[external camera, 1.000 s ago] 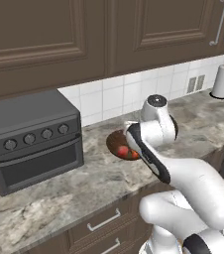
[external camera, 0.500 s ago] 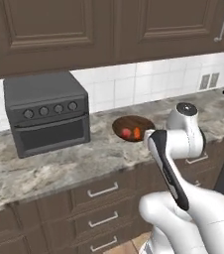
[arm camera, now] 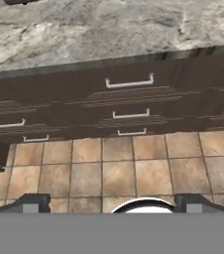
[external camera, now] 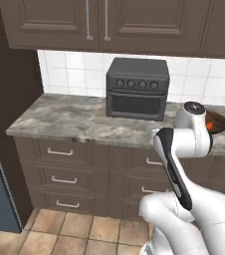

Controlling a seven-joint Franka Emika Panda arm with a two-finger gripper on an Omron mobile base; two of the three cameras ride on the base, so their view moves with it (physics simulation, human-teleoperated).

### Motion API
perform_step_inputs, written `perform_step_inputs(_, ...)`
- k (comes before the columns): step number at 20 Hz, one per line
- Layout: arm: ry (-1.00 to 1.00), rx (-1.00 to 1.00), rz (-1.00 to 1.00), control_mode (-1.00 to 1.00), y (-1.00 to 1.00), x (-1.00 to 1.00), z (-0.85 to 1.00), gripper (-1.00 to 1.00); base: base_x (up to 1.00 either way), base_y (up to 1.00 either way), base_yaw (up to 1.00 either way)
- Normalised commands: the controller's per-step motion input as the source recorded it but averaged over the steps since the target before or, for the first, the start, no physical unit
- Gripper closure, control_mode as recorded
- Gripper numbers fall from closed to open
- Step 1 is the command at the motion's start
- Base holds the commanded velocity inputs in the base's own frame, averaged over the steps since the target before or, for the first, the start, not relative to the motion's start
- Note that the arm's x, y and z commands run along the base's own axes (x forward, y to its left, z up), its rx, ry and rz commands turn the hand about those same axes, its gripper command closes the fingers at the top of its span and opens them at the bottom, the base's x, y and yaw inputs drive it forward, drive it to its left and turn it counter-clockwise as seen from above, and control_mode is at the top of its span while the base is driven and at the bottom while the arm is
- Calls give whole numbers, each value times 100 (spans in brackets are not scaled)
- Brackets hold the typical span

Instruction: Take the peach, carrot, and mushroom from the freezer and place them in the bowl on the counter.

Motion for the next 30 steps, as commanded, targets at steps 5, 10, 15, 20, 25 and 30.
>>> perform_step_inputs(5,0,0,0,100,0,0,0,-100,-51,93,75)
perform_step_inputs(10,0,0,0,100,0,0,0,-100,-15,100,43)
perform_step_inputs(15,0,0,0,100,0,0,0,-100,-11,68,28)
perform_step_inputs(20,0,0,0,100,0,0,0,-100,27,95,-6)
perform_step_inputs(25,0,0,0,100,0,0,0,-100,94,100,-44)
perform_step_inputs(30,0,0,0,100,0,0,0,-100,100,100,-57)
